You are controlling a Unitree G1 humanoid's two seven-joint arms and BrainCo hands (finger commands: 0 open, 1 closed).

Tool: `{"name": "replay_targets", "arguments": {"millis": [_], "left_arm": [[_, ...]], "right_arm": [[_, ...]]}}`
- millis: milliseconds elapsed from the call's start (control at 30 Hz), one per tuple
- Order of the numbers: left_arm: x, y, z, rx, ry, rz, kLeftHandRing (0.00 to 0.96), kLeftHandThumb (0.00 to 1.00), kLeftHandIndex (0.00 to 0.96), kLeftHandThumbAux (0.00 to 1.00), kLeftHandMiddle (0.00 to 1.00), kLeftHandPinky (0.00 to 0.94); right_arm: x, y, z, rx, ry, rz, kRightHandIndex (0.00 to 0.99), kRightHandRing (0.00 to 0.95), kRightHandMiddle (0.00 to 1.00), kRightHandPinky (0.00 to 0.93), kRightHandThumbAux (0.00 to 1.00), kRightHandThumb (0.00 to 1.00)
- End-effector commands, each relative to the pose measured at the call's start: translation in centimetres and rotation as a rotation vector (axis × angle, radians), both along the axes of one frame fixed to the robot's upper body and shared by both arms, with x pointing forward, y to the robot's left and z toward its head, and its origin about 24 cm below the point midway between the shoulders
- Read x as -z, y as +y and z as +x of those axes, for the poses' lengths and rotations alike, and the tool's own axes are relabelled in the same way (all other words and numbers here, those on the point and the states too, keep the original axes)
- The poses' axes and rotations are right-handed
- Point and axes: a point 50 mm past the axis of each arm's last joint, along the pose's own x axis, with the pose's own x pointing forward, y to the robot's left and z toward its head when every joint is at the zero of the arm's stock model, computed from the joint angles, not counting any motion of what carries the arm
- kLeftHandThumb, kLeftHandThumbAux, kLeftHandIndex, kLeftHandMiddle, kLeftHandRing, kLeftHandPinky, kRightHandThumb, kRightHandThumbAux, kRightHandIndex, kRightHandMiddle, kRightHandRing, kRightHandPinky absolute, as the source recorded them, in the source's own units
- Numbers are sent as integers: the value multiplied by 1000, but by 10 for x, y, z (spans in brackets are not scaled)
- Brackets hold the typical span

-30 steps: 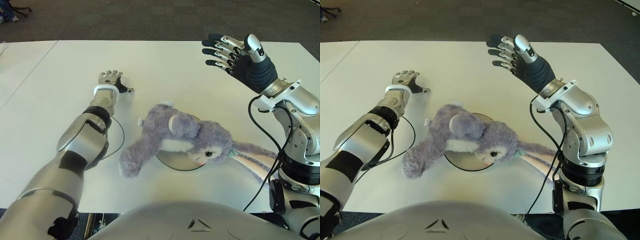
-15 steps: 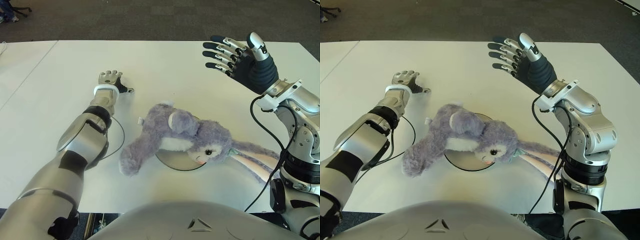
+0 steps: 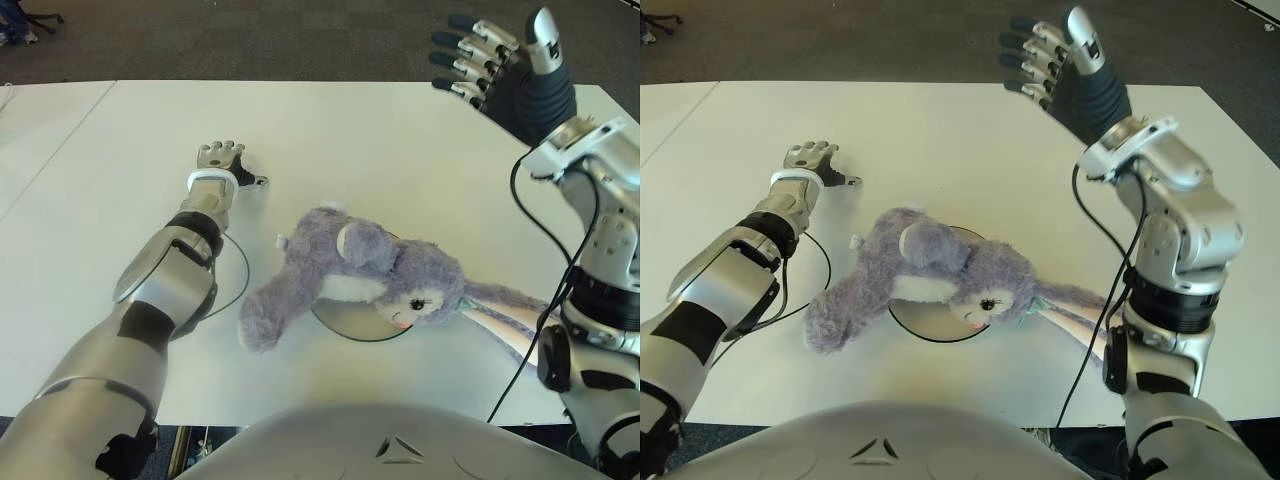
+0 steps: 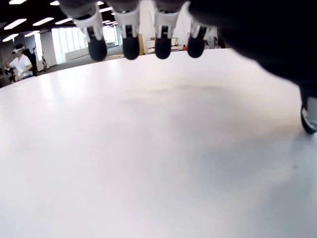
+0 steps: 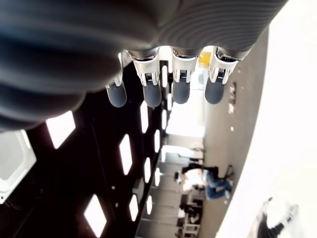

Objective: Put the doll into the plate.

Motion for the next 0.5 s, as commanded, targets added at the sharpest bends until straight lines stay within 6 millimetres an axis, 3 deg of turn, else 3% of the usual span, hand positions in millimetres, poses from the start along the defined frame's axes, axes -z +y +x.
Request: {"name": "replay_targets", "arguments": {"millis": [33,300,500], "left_arm": [[76,10,-56,-38,325,8,43,0,0,450,0,0],[75,11,-56,-36,309,-7,17,0,0,461,0,0],[75,13,-56,-43,289,-29,17,0,0,467,0,0]], "right_arm": [[-4,-63,35,108,-22,-35,0,0,0,0,345,9],[8,-115,48,206,-38,-47,0,0,0,0,447,0],[26,-156,41,354,-21,-3,31,0,24,0,514,0]]}}
